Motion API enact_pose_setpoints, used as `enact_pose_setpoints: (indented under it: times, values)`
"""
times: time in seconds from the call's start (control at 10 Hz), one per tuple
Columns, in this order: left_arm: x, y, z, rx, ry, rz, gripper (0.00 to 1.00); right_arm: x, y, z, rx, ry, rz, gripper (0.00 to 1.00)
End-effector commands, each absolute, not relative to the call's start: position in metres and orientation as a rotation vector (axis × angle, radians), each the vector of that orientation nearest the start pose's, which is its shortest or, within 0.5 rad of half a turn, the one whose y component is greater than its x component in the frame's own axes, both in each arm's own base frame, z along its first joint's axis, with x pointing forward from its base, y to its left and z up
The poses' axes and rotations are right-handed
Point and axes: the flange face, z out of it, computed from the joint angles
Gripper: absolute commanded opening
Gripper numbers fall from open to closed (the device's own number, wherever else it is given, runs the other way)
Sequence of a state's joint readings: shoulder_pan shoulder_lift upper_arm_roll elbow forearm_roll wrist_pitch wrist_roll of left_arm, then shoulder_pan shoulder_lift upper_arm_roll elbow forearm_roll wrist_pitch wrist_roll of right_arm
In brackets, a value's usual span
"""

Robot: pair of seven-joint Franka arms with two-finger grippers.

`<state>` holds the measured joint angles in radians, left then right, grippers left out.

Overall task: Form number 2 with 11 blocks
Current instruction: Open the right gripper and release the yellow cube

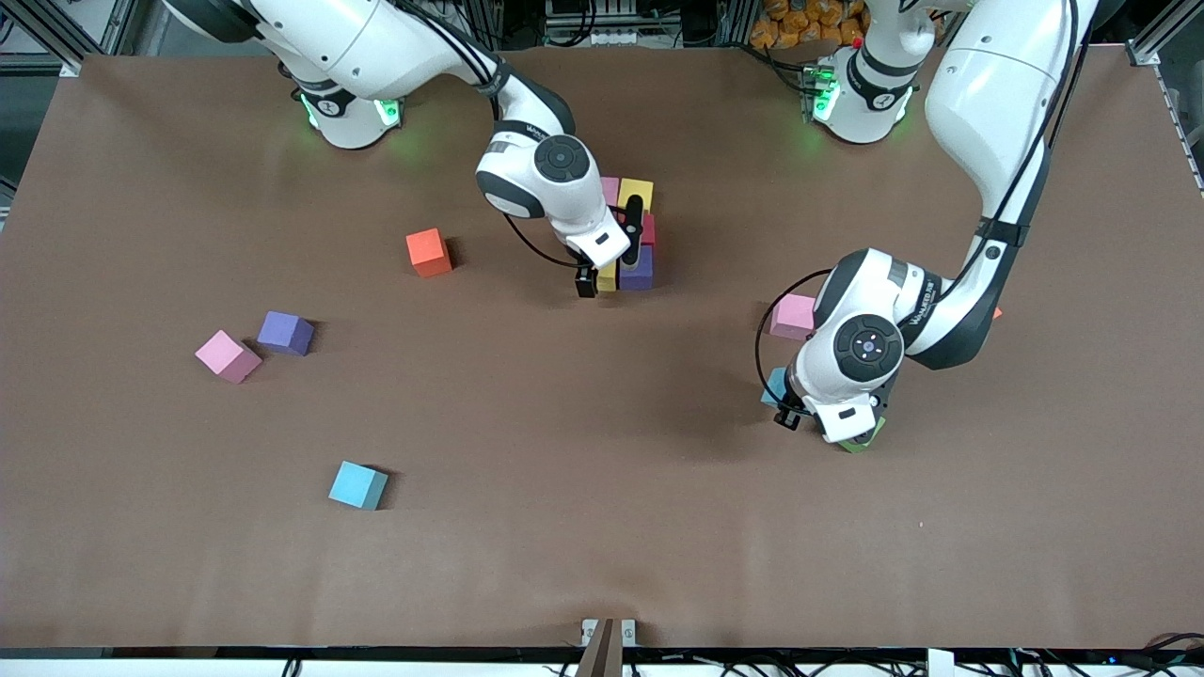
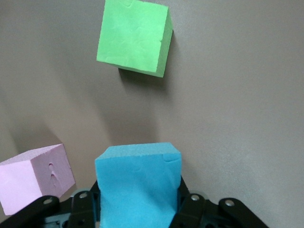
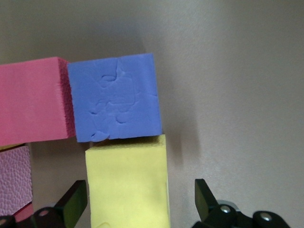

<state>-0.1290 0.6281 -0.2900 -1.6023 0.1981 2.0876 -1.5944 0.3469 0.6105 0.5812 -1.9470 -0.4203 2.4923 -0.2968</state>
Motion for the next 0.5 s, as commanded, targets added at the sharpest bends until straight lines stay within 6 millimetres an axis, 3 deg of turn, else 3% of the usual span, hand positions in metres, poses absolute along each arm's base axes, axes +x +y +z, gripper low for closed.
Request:
enact_pose_setpoints:
  times: [0.0,0.4]
  values:
    - [0.629,-0.247,0.275,-2.580,-1.641,0.108,0.00,0.377,0.485,0.232,-2.297,-2.082,-0.103,1.00]
    - [0.627,-0.253,0.276,-2.570,-1.662,0.114,0.00,0.357,0.477,0.260,-2.295,-2.139,-0.132,1.00]
